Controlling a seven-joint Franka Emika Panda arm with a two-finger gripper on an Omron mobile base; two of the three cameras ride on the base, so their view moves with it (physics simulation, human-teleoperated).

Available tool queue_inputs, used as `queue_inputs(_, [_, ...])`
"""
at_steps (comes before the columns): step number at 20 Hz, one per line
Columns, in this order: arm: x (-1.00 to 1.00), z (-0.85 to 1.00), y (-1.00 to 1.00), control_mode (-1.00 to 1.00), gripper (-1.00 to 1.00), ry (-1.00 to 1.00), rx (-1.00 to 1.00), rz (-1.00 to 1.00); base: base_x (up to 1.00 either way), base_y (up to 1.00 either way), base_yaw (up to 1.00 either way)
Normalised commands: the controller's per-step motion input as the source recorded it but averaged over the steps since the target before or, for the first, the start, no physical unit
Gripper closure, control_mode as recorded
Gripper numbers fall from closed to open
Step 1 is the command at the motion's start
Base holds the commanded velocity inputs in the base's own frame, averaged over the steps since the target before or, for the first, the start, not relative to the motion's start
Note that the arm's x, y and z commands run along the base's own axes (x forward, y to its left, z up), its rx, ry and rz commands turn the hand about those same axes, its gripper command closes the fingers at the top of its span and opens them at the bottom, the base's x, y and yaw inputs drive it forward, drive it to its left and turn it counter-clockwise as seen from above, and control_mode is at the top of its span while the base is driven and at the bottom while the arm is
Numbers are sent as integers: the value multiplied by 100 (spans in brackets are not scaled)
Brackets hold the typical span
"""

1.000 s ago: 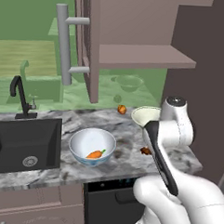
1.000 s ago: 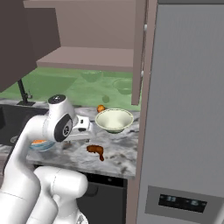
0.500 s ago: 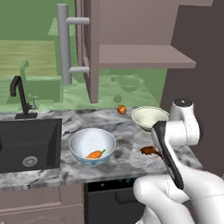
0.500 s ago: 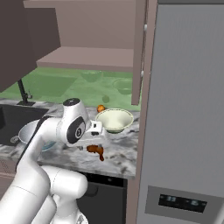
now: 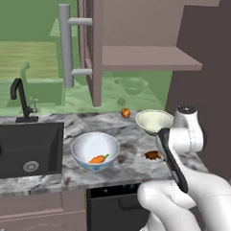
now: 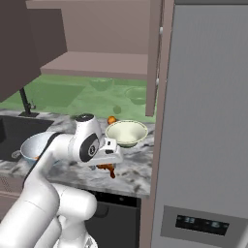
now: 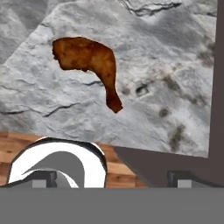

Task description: Pick both bowls and place them on the counter. Then place the chicken drumstick in one bowl and place the carrot in the other bowl.

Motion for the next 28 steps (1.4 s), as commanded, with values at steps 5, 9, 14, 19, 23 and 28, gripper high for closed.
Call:
queue_inputs(5, [32, -33, 18, -100, -100, 7, -8, -3, 0, 0, 0])
queue_inputs(9, [36, -32, 0, -100, -100, 1, -8, 0, 0, 0, 0])
queue_inputs(14, [42, -16, 0, -100, -100, 8, -6, 0, 0, 0, 0])
queue_inputs(19, [25, -11, -6, -100, -100, 7, 0, 0, 0, 0, 0])
queue_inputs(23, [15, -10, -16, -100, -100, 10, 0, 0, 0, 0, 0])
queue_inputs(28, [15, -22, -10, -100, -100, 10, -1, 0, 0, 0, 0])
